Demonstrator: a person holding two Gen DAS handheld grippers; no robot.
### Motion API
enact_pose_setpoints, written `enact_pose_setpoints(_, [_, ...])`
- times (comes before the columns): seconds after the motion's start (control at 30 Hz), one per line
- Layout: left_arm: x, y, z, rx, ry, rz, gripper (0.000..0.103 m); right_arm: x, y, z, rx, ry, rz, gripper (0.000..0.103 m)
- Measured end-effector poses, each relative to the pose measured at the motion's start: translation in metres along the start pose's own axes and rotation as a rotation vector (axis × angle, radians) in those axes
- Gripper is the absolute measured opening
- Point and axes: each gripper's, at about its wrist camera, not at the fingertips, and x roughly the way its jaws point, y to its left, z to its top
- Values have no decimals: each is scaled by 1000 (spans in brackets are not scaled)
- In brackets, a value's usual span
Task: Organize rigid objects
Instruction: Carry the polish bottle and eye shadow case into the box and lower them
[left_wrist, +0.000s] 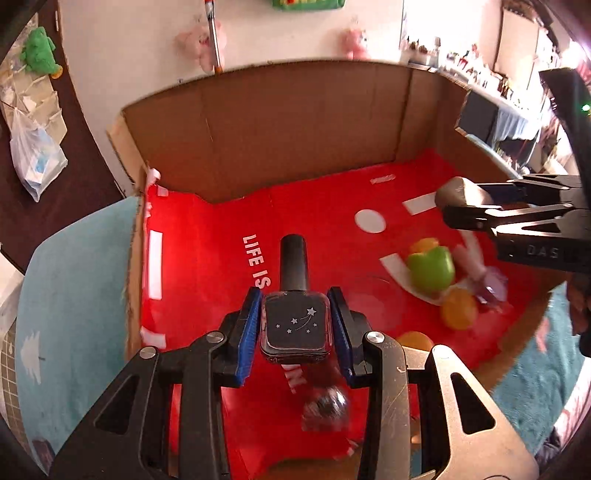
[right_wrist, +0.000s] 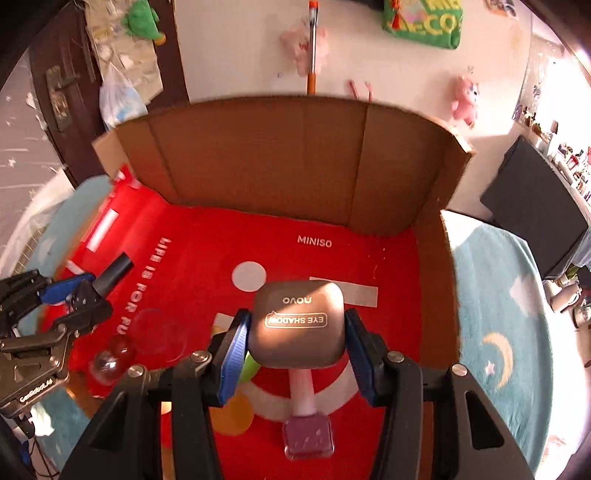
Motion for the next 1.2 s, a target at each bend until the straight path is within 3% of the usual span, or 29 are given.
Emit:
enact_pose_setpoints(0.57, [53, 2, 7, -30, 97, -9, 34, 55, -11, 4, 28, 166, -89, 53])
enact_pose_setpoints(1.2, [55, 3, 8, -34, 100, -17, 34, 57, -28, 2, 51, 182, -74, 53])
